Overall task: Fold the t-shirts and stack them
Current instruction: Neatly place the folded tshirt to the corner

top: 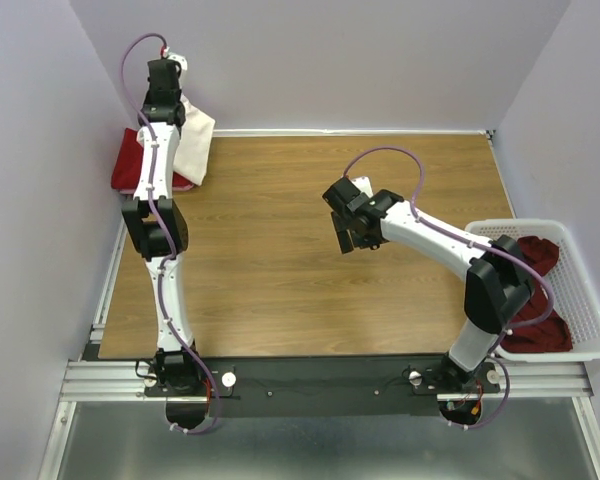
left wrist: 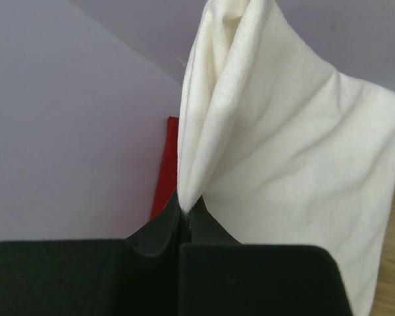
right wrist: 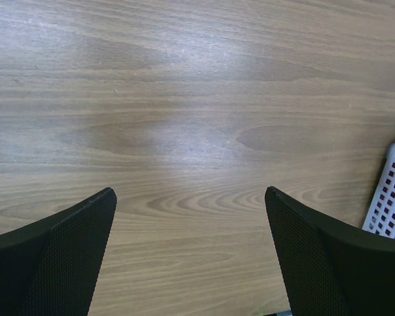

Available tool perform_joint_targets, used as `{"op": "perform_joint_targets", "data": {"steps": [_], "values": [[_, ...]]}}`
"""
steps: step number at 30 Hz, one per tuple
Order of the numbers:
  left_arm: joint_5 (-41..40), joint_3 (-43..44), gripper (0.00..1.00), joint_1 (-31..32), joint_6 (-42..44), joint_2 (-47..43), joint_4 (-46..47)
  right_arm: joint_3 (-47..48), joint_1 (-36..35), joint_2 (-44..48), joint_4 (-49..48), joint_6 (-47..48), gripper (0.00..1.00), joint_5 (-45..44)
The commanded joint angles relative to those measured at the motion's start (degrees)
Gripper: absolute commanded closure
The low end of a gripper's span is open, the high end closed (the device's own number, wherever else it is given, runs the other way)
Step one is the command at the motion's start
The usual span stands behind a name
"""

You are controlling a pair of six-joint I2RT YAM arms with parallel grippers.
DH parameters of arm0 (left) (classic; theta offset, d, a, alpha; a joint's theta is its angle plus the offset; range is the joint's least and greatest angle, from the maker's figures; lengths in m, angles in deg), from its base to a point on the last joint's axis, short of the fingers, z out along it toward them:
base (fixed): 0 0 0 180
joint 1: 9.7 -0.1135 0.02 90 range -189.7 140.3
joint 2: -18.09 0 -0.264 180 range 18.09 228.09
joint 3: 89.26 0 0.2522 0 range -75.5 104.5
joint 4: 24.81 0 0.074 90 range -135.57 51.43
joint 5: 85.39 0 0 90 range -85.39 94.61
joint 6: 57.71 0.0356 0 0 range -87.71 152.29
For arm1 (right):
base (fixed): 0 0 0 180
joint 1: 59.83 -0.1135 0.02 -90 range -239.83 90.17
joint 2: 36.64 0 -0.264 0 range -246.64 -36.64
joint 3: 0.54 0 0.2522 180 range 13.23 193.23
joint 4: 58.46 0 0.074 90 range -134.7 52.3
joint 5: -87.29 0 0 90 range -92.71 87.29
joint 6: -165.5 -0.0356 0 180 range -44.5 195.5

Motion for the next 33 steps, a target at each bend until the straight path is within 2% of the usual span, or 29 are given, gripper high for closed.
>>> {"op": "perform_joint_targets", "data": {"steps": [1, 7, 24, 25, 26, 27, 29, 33], "values": [[-1.4, 4.0, 1.00, -2.2, 2.5, 1.1, 0.8, 3.0, 0.2, -1.6, 5.5, -2.4, 0.01, -2.0], [0.3, 4.3, 1.00, -5.0, 4.0, 2.5, 0.1, 5.6, 0.2, -3.6, 8.1, -3.1, 0.01, -1.8], [-0.7, 3.0, 1.00, -9.1, 3.5, 6.9, 5.7, 8.0, 0.2, -6.8, 8.9, -2.8, 0.01, -0.2], [-1.0, 2.9, 0.90, -9.2, 3.4, 6.9, 5.8, 7.9, 0.2, -6.5, 9.0, -3.1, 0.01, -0.3], [-1.6, 2.7, 0.72, -9.2, 2.9, 6.9, 5.8, 7.7, 0.2, -6.4, 9.0, -3.3, 0.01, -0.5], [-2.5, 2.1, 0.30, -9.3, 1.9, 6.8, 5.8, 7.4, 0.2, -6.2, 8.8, -3.4, 0.01, -0.6], [-2.2, 1.2, 0.24, -9.3, 1.6, 5.9, 5.9, 7.6, 0.2, -6.4, 8.6, -3.1, 0.01, -1.4], [-0.4, -2.5, 0.23, -8.8, -1.6, 1.7, 7.0, 9.8, 0.2, -6.7, 8.2, -1.7, 0.01, -3.6]]}}
